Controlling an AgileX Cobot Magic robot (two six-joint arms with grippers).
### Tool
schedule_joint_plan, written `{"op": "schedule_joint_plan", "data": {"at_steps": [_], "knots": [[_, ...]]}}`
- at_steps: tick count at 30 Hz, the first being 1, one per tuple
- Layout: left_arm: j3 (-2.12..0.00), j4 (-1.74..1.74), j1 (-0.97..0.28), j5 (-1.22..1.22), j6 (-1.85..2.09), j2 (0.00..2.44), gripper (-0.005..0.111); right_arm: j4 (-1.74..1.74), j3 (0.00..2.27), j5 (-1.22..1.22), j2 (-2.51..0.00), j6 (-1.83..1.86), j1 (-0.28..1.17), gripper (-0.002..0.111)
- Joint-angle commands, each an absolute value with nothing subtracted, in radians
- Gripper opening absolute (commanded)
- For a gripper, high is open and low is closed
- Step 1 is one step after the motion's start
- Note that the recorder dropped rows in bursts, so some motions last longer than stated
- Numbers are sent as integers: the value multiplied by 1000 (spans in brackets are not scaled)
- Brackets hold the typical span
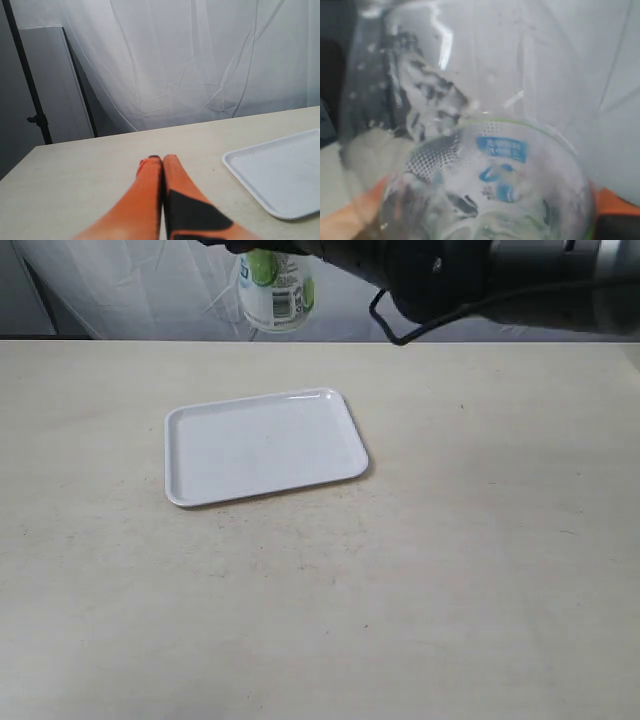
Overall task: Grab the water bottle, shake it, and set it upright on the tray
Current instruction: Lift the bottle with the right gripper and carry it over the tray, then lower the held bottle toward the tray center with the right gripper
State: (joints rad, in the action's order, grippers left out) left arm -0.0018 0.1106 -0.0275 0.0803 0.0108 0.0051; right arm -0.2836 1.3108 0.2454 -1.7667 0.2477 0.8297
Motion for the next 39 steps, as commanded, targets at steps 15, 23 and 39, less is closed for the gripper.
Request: {"op": "schedule_joint_plan", "data": {"at_steps": [15, 23, 39], "knots": [[0, 114, -33, 75, 7, 0, 0, -319, 1366, 113, -1905, 207, 926, -1], [0, 114, -33, 75, 7, 0, 0, -256, 1357, 31, -1901, 237, 933, -1], [0, 114, -33, 75, 7, 0, 0, -265, 1420, 125, -1930, 218, 1032, -1]]}}
